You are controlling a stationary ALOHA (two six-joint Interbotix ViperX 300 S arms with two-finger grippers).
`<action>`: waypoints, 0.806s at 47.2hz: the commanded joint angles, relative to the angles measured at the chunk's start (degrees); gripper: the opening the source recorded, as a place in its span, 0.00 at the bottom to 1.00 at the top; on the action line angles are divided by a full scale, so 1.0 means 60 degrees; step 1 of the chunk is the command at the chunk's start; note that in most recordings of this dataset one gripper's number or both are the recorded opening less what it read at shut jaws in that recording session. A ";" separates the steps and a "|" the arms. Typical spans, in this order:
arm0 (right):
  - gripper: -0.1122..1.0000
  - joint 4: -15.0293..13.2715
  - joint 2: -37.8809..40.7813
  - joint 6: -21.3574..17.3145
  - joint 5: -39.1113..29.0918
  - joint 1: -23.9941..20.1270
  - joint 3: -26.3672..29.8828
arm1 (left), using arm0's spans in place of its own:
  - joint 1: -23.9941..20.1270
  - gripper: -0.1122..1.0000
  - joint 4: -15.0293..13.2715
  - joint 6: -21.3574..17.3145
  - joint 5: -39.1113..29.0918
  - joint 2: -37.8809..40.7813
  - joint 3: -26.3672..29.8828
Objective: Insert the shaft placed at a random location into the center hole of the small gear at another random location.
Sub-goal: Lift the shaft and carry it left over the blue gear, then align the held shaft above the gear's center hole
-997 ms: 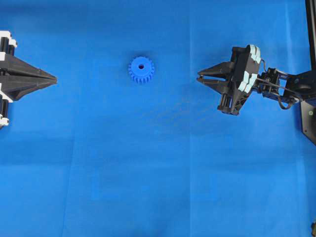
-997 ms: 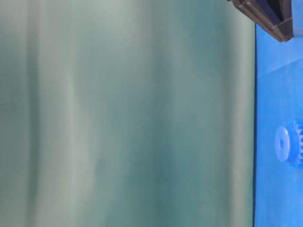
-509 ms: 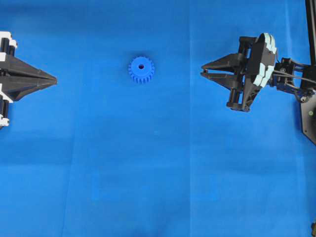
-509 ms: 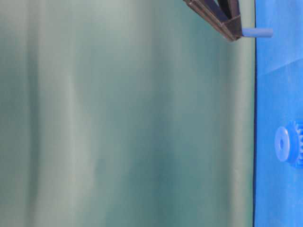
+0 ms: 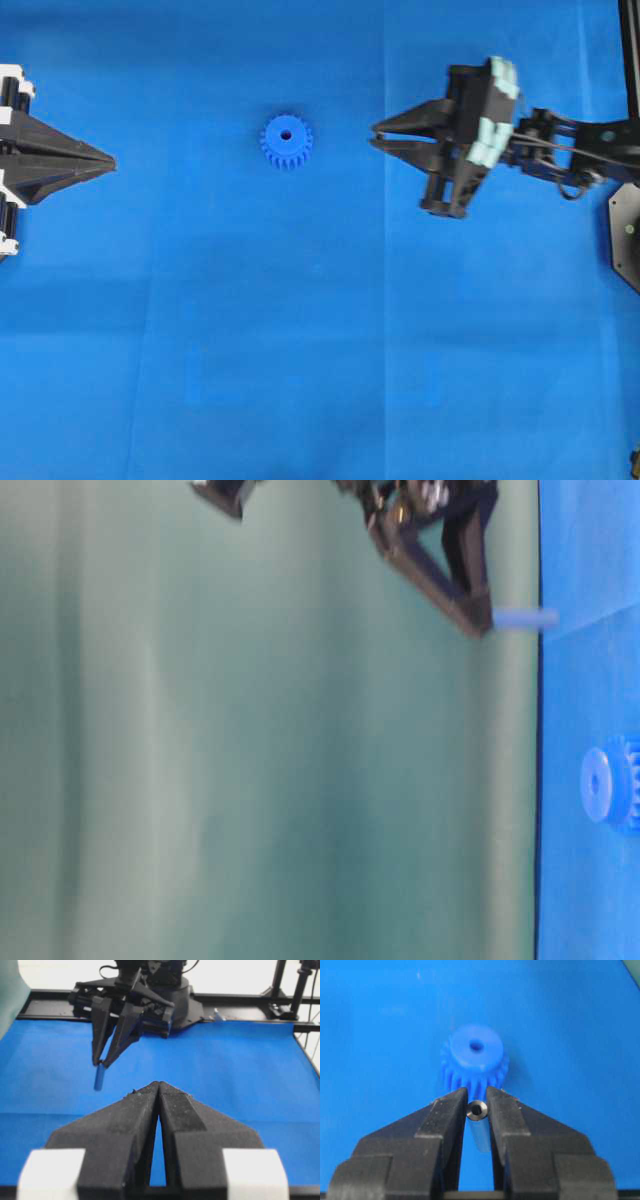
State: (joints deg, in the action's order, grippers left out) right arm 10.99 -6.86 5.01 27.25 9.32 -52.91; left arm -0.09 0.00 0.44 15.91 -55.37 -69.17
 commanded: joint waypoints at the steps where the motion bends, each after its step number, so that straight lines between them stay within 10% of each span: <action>1: 0.14 -0.0029 0.0337 0.0029 0.0029 -0.0029 0.0747 | 0.0000 0.10 0.0015 0.0015 0.0044 0.0059 0.0088; 38: 0.14 -0.0132 0.2300 0.0234 -0.0381 0.0044 0.3208 | 0.0000 0.10 0.0015 0.0015 0.0044 0.0059 0.0088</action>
State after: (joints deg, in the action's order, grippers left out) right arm 10.37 7.65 6.42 24.70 9.40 -34.54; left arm -0.09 0.00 0.53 15.91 -55.37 -69.17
